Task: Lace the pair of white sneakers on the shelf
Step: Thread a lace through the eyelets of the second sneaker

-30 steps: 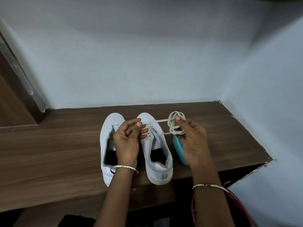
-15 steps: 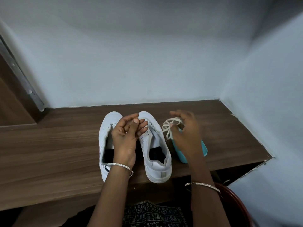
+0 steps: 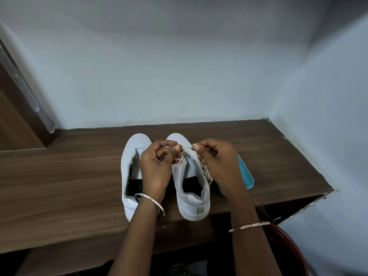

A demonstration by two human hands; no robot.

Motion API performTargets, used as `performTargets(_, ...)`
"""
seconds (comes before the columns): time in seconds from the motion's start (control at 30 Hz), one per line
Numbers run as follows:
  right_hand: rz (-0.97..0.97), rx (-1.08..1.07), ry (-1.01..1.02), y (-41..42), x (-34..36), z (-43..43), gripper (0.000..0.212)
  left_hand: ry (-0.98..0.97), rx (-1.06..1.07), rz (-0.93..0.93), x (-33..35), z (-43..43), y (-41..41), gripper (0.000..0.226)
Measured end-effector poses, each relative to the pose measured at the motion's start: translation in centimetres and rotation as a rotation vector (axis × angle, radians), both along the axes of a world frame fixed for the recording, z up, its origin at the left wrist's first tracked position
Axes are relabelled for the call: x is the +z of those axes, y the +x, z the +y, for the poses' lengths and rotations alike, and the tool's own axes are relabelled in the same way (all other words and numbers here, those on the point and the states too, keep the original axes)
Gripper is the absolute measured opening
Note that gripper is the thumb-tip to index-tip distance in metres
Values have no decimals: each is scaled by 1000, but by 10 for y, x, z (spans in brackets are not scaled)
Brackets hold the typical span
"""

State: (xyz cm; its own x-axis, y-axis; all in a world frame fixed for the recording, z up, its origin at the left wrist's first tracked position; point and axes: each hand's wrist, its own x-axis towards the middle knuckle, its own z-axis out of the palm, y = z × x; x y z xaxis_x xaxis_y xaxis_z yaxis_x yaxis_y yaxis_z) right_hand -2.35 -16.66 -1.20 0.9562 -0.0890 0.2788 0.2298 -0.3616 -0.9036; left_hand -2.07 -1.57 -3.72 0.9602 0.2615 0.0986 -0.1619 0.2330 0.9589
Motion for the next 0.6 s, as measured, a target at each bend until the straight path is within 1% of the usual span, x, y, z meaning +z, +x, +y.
performTargets(0.07, -4, -58, -42, 1, -3, 1, 14, 89, 23, -10, -1, -3, 0, 9)
performTargets(0.13, -24, -158, -47, 2, -6, 0, 15, 187, 96, -11, -5, -2, 0, 5)
performTargets(0.2, -36, -257, 10, 4, -8, -4, 13, 381, 214, -8, -10, 3, 2, 7)
performTargets(0.27, -21, -294, 102, 4, -10, -9, 11, 559, 273, -4, -14, 7, 4, 8)
performTargets(0.33, 10, -282, 121, 5, -13, -9, 21, 677, 247, 2, -10, 4, 1, 9)
performTargets(0.4, 31, -254, 58, 6, -16, -3, 28, 796, 150, 49, -8, -2, -2, 23)
performTargets(0.47, 67, -224, 33, 8, -19, 3, 26, 936, 65, 97, -11, -7, -4, 37)
performTargets(0.5, 92, -219, 29, 9, -19, 5, 22, 977, 59, 100, -13, -8, -3, 36)
performTargets(0.53, 115, -218, 21, 9, -19, 6, 19, 989, 74, 97, -14, -8, -3, 31)
performTargets(0.6, 129, -214, -7, 10, -21, 7, 14, 945, 111, 119, -14, -6, -2, 20)
